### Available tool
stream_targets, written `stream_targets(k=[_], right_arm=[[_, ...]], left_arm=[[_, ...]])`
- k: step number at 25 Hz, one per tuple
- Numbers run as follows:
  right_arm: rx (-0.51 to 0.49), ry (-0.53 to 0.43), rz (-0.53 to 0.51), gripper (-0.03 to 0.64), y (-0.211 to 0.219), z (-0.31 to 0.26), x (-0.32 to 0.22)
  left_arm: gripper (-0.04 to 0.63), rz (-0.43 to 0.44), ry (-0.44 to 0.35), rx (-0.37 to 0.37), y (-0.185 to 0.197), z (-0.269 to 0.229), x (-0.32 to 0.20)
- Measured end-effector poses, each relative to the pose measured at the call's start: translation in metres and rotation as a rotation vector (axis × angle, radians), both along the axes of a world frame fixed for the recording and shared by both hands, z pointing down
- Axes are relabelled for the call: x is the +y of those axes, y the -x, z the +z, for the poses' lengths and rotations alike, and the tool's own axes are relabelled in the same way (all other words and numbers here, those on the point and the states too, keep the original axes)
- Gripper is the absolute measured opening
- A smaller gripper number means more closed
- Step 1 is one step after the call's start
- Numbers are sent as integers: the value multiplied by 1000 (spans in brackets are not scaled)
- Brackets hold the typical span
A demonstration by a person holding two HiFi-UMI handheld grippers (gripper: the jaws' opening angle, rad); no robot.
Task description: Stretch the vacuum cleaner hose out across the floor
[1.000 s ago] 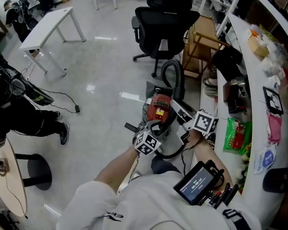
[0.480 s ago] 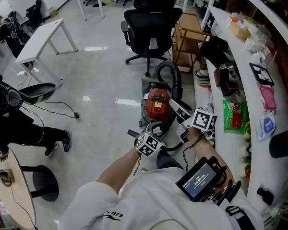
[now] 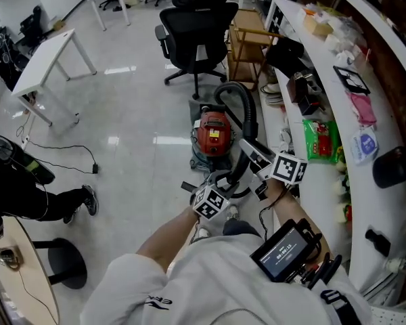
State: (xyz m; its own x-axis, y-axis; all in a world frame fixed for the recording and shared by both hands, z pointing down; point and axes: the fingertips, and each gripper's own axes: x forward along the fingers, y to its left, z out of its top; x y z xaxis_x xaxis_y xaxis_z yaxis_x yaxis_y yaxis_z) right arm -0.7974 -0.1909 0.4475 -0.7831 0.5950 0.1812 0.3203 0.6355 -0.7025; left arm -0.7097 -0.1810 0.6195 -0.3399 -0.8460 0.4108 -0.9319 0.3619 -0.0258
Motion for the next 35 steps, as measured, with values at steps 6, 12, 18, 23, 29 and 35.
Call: stream_targets(k=[6,12,18,23,29,35], right_arm=[[-16,9,40,175,-36,-8,-19],[-37,23,59,175,-76,-14,-48],[-62,38,64,175,-126,-24,-73],[-67,39,36,175,-172,-23,-81],[-55,61,-2,175,-225,-20,-81],[-32,74,-28,175,-274,-13,-73]], left_arm=[[178,37,12,-11,-33,-6,-14],[178,43,19,-27,-69,-10,-41],[178,34,12,-39,-118,-19,-67],[178,4,15,-34,-164,-18,-78],[178,-34,32,-23,-220,-16,-79],[178,-46,49,-8,-272,-11,-70]])
